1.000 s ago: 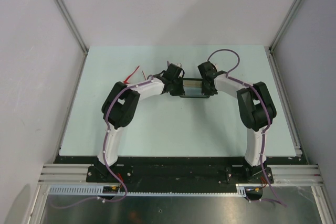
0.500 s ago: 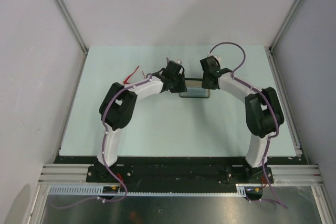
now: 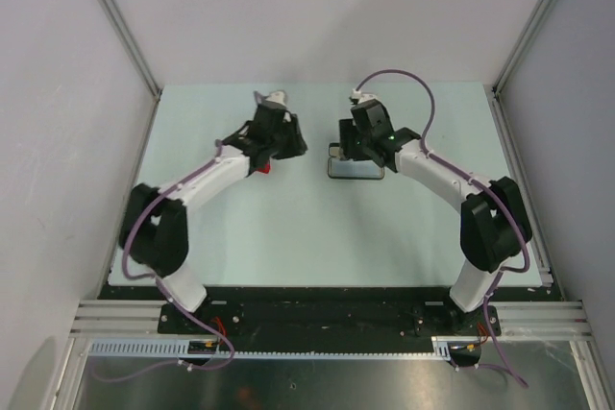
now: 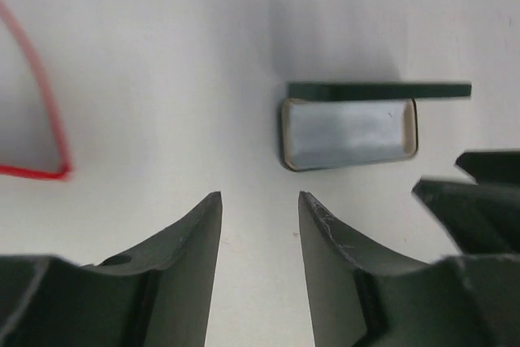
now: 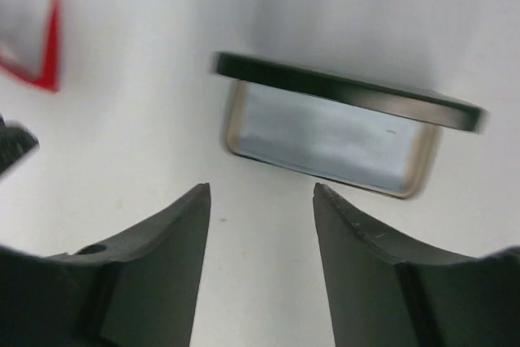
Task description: Organize the sunglasses
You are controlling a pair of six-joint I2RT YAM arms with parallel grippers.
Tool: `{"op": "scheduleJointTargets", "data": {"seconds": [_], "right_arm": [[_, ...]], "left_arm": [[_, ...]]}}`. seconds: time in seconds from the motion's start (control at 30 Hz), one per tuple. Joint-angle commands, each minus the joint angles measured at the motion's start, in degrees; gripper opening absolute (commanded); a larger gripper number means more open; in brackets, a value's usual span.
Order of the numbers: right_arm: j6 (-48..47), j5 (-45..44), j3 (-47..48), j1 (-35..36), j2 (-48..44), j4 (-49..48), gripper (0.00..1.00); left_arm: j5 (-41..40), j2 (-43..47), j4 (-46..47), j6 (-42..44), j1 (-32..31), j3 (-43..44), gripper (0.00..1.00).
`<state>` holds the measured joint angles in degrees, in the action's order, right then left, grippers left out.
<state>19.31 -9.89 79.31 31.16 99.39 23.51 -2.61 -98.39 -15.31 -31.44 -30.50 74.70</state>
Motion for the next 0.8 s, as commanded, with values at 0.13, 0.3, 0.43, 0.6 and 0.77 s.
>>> {"op": "scheduleJointTargets", "data": {"seconds": [0.13, 0.3, 0.43, 0.6, 0.77], "right_arm": [[-4.7, 16.1, 5.6, 7.2, 8.2, -17.0, 0.71], [-4.2, 9.9, 21.8, 11.2, 22.3, -11.6, 0.77], [-1.2, 5.6, 29.8, 12.7, 29.7, -11.2, 0.78], [4.1, 3.1, 39.2, 12.9, 37.2, -7.5, 0.74], [4.1, 4.3, 50.0, 13.1, 45.4, -0.9, 0.65]], "left_arm": [[-3.4, 16.5, -0.5, 3.6, 10.7, -10.4, 0.53], [-3.0, 22.8, -1.2, 4.5, 15.7, -15.6, 0.75], [-3.4, 26.9, -1.7, 4.6, 17.8, -18.3, 0.87], [-2.9, 30.1, -2.7, 4.1, 20.7, -20.4, 0.96], [-2.7, 31.6, -3.1, 4.9, 22.5, -21.4, 1.0]]}}
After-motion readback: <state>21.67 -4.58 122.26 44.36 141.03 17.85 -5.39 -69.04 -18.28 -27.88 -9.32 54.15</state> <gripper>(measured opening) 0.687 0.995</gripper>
